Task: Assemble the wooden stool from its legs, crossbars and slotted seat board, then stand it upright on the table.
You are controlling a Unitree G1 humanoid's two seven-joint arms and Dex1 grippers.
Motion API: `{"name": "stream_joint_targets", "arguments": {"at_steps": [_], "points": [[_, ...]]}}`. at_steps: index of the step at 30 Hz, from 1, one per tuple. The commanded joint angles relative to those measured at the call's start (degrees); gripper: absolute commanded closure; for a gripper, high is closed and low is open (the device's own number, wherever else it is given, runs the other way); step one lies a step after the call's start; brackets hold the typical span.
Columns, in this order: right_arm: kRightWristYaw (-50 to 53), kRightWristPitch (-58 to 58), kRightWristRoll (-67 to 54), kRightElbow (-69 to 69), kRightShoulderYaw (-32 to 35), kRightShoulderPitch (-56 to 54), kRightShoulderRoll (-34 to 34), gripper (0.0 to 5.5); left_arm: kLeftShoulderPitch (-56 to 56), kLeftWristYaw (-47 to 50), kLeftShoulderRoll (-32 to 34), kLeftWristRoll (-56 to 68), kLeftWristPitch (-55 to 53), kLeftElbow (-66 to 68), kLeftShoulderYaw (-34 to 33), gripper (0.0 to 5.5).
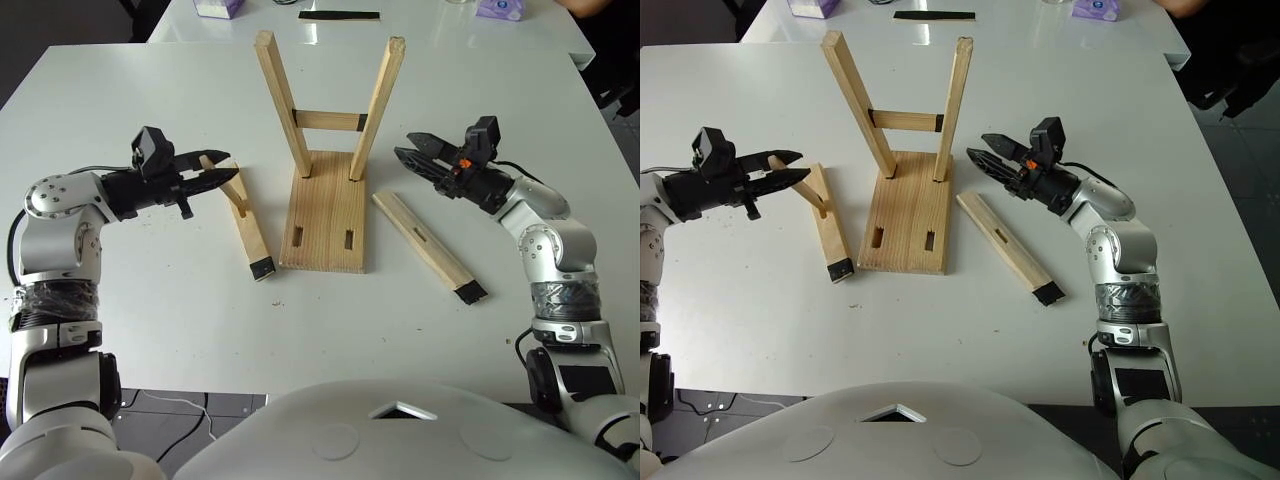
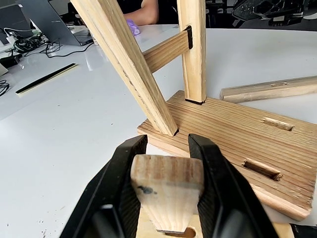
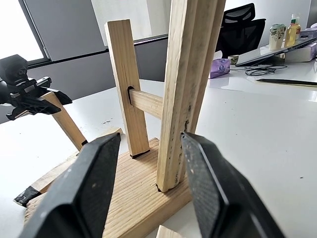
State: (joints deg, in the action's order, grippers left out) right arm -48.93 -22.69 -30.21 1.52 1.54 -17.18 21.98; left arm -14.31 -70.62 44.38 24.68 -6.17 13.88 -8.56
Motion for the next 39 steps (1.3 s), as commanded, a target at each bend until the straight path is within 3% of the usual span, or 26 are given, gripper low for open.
{"name": "stream_joint_targets", "arguments": {"at_steps": [1,11,20,38,39], "points": [[-0.39,-0.69,0.5,0.0,0.01,-0.46,0.91,3.27,1.75,-0.68,0.63,-0.51,-0.71,-0.94,0.3,4.18],[1.02,-0.36,0.72,-0.9,-0.99,0.91,-0.65,3.27,1.77,-2.79,0.93,-0.24,-4.75,0.28,1.94,4.18],[4.6,-0.49,0.05,-2.82,-0.24,2.85,-2.66,3.27,-0.02,-5.87,0.77,-7.51,2.42,10.39,9.23,4.18],[7.75,0.22,0.28,-3.79,-0.92,6.11,-6.08,3.27,-6.53,-5.03,0.78,-7.01,2.86,16.56,9.13,4.18],[7.93,0.28,0.29,-3.72,-0.82,6.11,-6.24,3.27,-7.32,-4.48,0.89,-7.33,2.35,16.83,9.32,3.82]]}}
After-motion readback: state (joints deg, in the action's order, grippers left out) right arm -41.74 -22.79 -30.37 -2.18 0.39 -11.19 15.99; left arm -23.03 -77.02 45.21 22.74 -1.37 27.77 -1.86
